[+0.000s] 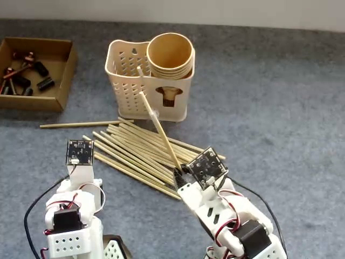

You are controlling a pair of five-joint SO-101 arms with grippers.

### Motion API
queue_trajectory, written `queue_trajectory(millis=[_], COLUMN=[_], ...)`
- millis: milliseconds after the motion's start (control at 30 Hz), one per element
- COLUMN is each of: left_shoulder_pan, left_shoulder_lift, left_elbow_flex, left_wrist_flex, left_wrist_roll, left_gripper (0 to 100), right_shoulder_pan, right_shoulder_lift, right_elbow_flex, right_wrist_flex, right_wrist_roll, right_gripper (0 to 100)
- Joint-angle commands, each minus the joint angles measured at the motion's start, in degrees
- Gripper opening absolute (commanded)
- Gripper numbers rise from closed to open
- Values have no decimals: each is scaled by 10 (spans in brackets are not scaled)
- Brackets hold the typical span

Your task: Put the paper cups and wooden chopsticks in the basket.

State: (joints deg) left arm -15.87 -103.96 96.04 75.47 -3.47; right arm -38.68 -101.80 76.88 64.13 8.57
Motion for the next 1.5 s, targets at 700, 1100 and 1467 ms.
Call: queue_trajectory(millis=[700,1100,1467], left_shoulder_pan=[12,12,12], left_shoulder_lift=[-1,-1,-1], left_elbow_flex=[11,11,11], left_wrist_flex=[2,2,2], left_wrist_roll=[-4,-5,-5], left_gripper=[5,5,5], right_shoulder_pan=[1,0,-1], right_shoulder_lift=[-2,5,90], right_elbow_flex=[-10,-10,-20], right_wrist_flex=[-80,-303,-612], right_wrist_roll=[-5,-3,-1], right_gripper=[5,10,9])
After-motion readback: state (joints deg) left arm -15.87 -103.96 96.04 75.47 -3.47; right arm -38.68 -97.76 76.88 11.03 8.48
